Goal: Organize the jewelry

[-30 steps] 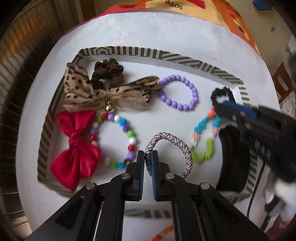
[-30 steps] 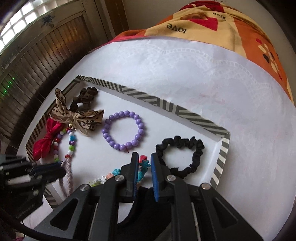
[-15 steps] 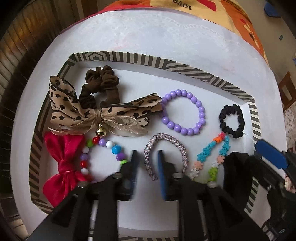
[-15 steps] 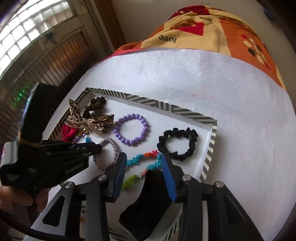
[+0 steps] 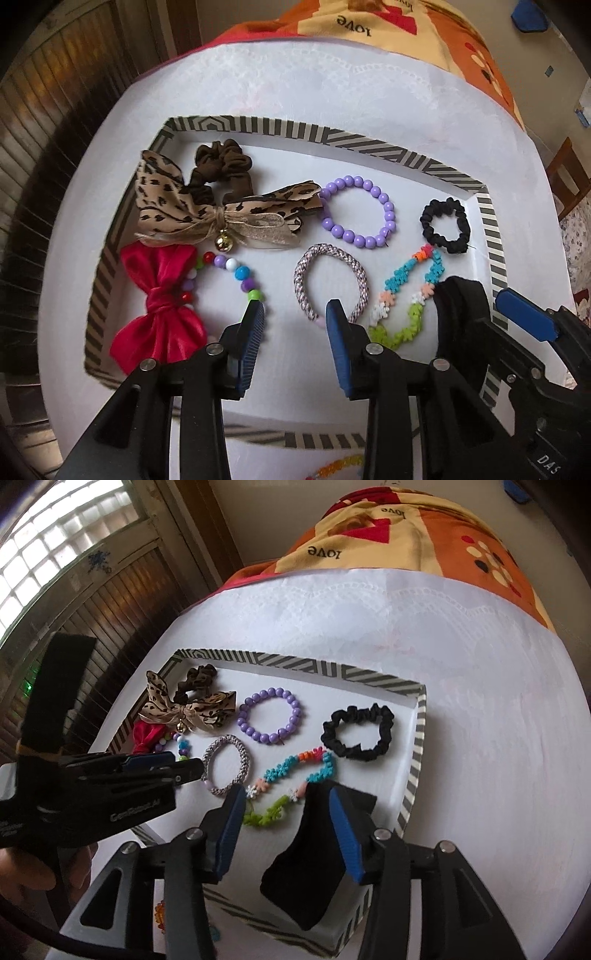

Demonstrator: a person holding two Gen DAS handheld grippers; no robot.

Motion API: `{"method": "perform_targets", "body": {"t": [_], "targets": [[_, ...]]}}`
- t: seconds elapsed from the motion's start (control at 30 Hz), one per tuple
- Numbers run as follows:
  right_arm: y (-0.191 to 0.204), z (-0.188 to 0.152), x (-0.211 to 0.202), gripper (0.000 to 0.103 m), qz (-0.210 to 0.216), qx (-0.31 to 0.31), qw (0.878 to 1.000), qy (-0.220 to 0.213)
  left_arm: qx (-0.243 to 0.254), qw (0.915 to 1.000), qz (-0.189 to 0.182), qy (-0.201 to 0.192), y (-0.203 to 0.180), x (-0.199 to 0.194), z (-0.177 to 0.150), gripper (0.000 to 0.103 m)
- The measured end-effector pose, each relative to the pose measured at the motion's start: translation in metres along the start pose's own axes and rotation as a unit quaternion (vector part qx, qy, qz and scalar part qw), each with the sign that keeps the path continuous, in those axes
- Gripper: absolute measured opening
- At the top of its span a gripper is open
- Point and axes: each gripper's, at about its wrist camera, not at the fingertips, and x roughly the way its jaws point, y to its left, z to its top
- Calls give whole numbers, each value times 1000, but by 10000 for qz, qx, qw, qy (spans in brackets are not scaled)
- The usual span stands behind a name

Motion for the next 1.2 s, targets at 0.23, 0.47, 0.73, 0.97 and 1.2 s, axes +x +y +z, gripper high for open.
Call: {"method": "perform_targets", "body": {"t": [0.23, 0.47, 0.73, 0.97, 1.2], "targets": [[0, -14, -16, 52, -68, 114, 9999, -50, 70, 9999, 72, -127, -4, -17, -21, 13], [2, -37, -36, 53, -113, 129, 9998, -61, 129, 9995, 111, -263, -2, -36, -49, 13], [10, -73, -61, 55, -131, 80, 9998, -96, 225, 9994, 63, -263, -3, -53, -79, 13], [14, -110, -77, 56, -197, 21, 9998, 6, 263, 9995, 24, -173, -3, -62, -109, 13], [18, -149, -88, 57, -225, -2, 9996, 185, 171, 9998, -118, -6, 6, -64, -138, 13]]}}
